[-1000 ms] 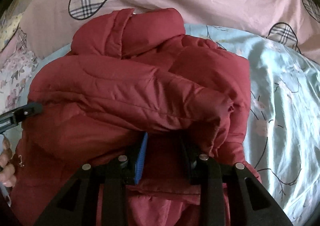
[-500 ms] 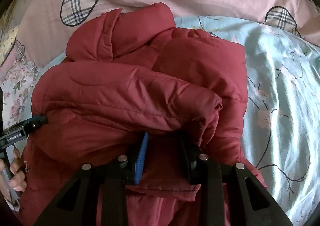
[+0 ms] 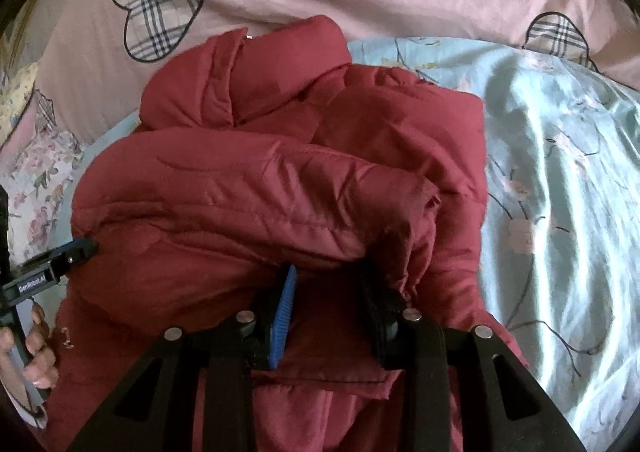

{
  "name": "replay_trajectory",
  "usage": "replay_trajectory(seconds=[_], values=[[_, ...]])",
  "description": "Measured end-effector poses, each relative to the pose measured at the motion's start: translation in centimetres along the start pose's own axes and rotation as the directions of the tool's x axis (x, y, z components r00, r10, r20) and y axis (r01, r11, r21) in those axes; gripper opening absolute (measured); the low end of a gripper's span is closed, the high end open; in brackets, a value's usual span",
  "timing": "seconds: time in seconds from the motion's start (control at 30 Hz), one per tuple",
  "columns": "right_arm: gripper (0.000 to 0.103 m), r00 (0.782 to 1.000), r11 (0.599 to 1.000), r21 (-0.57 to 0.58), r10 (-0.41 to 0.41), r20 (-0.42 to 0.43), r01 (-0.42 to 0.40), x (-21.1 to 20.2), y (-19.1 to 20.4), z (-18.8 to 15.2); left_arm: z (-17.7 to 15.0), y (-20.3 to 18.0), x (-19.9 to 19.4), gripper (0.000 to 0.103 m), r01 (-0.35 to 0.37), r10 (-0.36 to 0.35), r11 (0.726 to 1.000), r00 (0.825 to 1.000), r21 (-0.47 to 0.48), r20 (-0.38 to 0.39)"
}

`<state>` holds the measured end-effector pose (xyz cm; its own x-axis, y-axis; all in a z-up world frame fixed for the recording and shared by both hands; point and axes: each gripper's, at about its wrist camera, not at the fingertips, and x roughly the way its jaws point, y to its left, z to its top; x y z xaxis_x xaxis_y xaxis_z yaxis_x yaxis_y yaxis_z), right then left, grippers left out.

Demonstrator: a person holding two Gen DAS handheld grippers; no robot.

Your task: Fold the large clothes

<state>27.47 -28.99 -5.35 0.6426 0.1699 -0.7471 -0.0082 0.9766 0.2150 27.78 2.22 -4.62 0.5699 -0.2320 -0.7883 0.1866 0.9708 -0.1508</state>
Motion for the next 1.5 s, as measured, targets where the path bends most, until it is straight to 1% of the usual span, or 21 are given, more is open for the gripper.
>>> replay_trajectory(seconds=[0.17, 0.3, 0.37, 0.47, 0.6, 0.77, 0.87, 1.07, 1.13, 1.33, 1.5], values=[[0.044, 1.0, 1.0, -0.009, 0.008, 0.008, -0.008, -2.5, 0.0, -0.8, -1.4, 1.0, -2.4, 0.058, 0.005, -0.005, 1.0, 1.0, -0.021, 0.005], [0.046, 1.0, 1.0, -0.007, 0.023, 0.001, -0.023, -4.4, -0.2, -2.2, -3.2, 1.9, -4.0, 0.058, -0.008, 0.008, 1.0, 1.0, -0.023, 0.001], [0.049, 0.999, 0.999, -0.003, 0.032, -0.006, -0.032, -5.2, -0.3, -2.9, -4.1, 2.4, -4.5, 0.058, -0.014, 0.014, 0.999, 1.0, -0.028, -0.01], [0.053, 0.999, 0.999, 0.004, 0.047, -0.017, -0.047, -6.4, -0.6, -4.2, -5.6, 3.4, -5.5, 0.058, -0.002, 0.001, 0.999, 1.0, -0.051, -0.024], [0.055, 0.998, 0.998, 0.008, 0.059, -0.025, -0.059, -7.9, -0.8, -5.8, -7.5, 4.6, -6.9, 0.058, -0.004, 0.002, 0.997, 0.999, -0.078, -0.032], [0.064, 0.996, 0.997, 0.021, 0.075, -0.041, -0.074, -9.8, -1.2, -7.8, -9.8, 5.7, -8.3, 0.058, -0.003, -0.002, 0.995, 0.998, -0.101, -0.056], [0.064, 0.997, 0.998, 0.024, 0.065, -0.039, -0.064, -11.3, -1.7, -8.9, -11.1, 6.0, -9.2, 0.058, -0.01, 0.003, 0.995, 0.998, -0.104, -0.068], [0.066, 0.999, 0.999, 0.034, 0.017, -0.049, -0.015, -13.8, -3.0, -11.4, -13.4, 6.6, -10.7, 0.058, 0.001, -0.012, 0.992, 0.996, -0.124, -0.085], [0.066, 0.999, 0.999, 0.04, 0.002, -0.05, 0.0, -14.5, -3.4, -12.3, -14.2, 6.7, -11.0, 0.058, -0.006, -0.006, 0.992, 0.996, -0.124, -0.093], [0.067, 0.998, 0.997, 0.076, -0.02, -0.062, 0.025, -15.9, -4.8, -14.7, -16.7, 7.3, -11.9, 0.058, -0.011, -0.004, 0.992, 0.993, -0.124, -0.122], [0.067, 0.996, 0.996, 0.09, -0.018, -0.092, 0.026, -16.2, -5.6, -16.5, -18.2, 7.7, -12.6, 0.058, -0.009, -0.009, 0.991, 0.991, -0.133, -0.134]])
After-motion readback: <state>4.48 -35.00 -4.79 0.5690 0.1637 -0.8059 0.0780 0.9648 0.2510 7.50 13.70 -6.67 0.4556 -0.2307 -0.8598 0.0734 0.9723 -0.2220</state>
